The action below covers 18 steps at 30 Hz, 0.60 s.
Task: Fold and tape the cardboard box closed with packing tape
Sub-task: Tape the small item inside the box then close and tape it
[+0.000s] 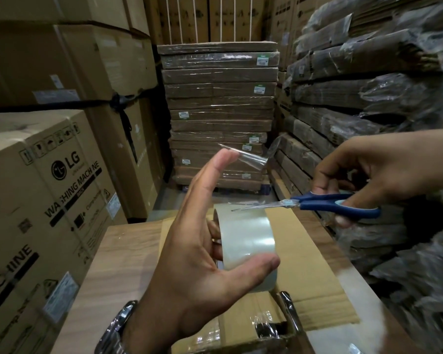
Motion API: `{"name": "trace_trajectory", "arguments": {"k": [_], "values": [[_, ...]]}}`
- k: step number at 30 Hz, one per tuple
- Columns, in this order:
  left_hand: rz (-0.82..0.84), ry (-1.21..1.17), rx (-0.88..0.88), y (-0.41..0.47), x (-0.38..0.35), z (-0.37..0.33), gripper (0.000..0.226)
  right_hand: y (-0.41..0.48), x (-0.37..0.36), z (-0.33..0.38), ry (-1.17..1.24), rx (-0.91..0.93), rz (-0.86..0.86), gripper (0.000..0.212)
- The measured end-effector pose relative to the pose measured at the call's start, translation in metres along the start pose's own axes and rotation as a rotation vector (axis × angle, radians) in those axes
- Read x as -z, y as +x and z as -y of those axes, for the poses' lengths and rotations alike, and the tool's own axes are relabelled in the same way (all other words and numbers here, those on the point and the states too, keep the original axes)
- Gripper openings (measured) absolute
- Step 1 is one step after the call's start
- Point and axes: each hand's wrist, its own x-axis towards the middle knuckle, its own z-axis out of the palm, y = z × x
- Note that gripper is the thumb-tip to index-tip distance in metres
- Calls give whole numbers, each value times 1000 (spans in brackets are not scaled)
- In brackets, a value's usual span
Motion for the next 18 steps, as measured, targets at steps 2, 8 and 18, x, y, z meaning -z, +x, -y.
{"name": "trace_trajectory", "arguments": {"k": [2, 8, 18], "values": [[-4, -18, -1, 0, -1, 0, 101, 0, 1, -1, 6, 0, -5, 26], [-11, -138, 71, -2, -2, 0, 103, -3, -2, -3, 36, 2, -70, 28], [-33, -207, 118, -3, -7, 0, 108, -9, -7, -5, 37, -12, -98, 22]]}}
